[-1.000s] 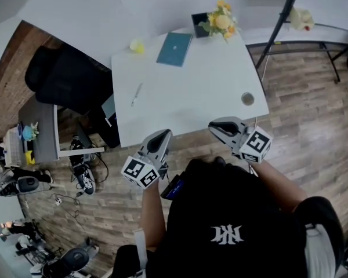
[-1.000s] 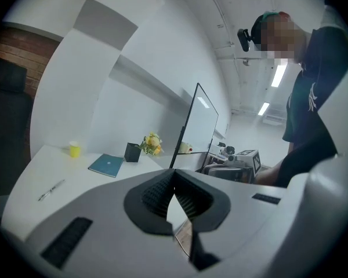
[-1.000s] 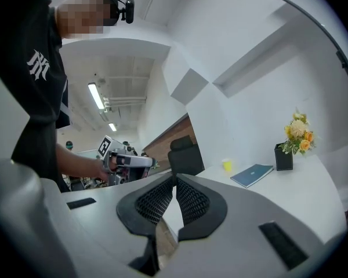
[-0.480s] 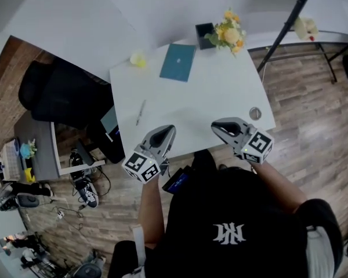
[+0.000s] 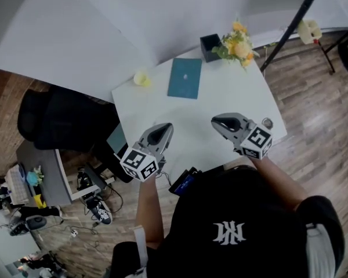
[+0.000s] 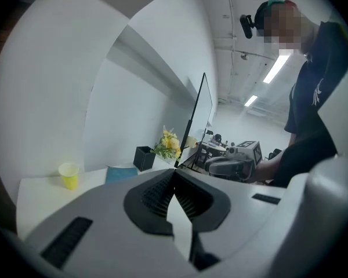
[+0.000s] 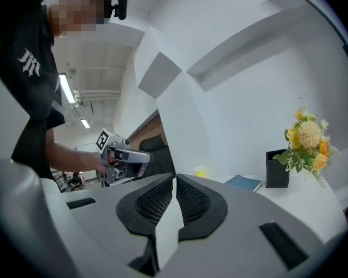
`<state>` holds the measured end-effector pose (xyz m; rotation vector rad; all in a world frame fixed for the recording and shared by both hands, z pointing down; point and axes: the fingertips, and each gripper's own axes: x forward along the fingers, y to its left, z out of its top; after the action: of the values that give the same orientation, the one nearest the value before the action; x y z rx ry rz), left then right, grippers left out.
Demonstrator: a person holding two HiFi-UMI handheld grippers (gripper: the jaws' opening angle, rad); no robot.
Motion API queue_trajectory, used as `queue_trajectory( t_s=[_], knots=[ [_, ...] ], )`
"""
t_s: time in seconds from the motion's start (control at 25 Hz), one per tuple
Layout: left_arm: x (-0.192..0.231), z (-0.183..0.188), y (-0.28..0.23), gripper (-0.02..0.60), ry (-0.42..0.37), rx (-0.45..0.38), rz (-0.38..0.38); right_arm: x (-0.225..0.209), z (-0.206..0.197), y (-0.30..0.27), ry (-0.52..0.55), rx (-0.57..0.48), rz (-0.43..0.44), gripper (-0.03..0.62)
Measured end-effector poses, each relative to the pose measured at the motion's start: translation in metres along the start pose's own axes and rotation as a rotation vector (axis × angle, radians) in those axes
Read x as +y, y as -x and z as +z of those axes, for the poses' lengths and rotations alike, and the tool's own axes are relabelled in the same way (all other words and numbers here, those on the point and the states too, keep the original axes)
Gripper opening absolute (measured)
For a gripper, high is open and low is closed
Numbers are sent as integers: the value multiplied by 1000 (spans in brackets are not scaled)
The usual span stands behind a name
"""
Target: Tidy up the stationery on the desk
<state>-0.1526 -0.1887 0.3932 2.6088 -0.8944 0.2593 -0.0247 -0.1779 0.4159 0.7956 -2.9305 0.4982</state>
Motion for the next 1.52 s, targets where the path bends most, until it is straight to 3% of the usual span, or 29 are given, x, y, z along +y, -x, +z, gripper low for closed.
queue_trajectory(
  t_s=[0.2, 0.4, 0.96, 1.28, 1.32, 1.4, 1.44, 1.52],
  knots=[
    [50, 5, -23, 3, -32, 78, -29, -50, 6, -34, 5, 13, -91, 44],
    [109, -6, -55, 3, 17, 154, 31, -98, 13, -54, -28, 38, -176, 46],
    [202, -38, -155, 6, 43, 342, 96, -199, -28, -110, -240, 66, -215, 46],
    [245, -73, -190, 65, 92, 451, 153, -239, -70, -139, -373, 136, -288, 48],
    [250, -77, -193, 68, 96, 459, 159, -244, -74, -140, -386, 147, -304, 57],
    [258, -82, -198, 74, 96, 476, 177, -251, -82, -144, -413, 170, -331, 176],
    [261, -85, -200, 77, 94, 486, 186, -254, -85, -146, -426, 183, -338, 203],
    [265, -91, -203, 83, 91, 510, 196, -257, -92, -148, -450, 209, -349, 202]
  ],
)
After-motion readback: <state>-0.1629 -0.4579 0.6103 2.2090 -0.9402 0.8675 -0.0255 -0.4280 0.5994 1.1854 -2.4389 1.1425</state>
